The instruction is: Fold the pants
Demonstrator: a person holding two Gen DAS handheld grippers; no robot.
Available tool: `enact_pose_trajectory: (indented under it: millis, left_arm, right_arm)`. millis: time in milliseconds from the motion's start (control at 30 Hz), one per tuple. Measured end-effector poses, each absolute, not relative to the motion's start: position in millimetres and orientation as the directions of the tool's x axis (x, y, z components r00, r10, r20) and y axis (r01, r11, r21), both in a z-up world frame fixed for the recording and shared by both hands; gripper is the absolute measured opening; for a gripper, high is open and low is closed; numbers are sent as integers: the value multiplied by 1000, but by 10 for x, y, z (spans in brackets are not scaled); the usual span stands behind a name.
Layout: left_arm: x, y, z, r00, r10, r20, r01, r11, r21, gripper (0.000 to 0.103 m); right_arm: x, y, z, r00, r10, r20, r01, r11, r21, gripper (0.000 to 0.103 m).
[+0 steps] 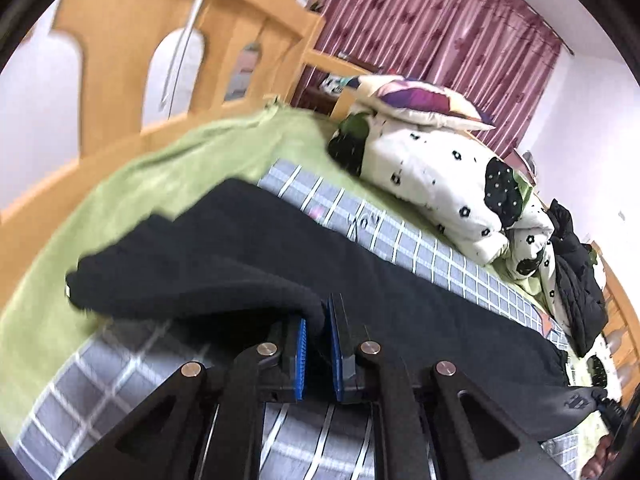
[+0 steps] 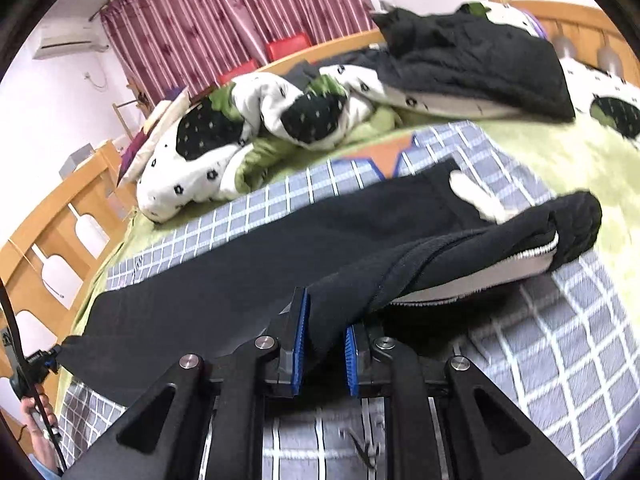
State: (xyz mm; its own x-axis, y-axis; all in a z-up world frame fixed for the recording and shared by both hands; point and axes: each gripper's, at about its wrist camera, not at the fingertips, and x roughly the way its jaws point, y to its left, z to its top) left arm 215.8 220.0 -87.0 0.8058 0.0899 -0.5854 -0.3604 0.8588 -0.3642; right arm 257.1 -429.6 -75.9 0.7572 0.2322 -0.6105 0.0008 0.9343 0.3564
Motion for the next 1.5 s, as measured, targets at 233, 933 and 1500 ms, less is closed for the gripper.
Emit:
enact_pose_trajectory:
  millis: [233,933,1500]
  left_arm:
    - [2737,2112,-698,830,151,-537,-338,902,-270,10]
    - [3595,1972,-1332,731,174,-660,-386,903,-189,63]
    - [2123,1971,-1919,674,-118,-729,-397,775,-492,71]
  right_arm:
    - [2974,-4302,-660,781,244,-575,-17,929,371,16]
    - [4204,-4106,-1412,672,225,-705,78,926,370,55]
    - [2546,-4359,-1644,613,205,-763,50,954,296,68]
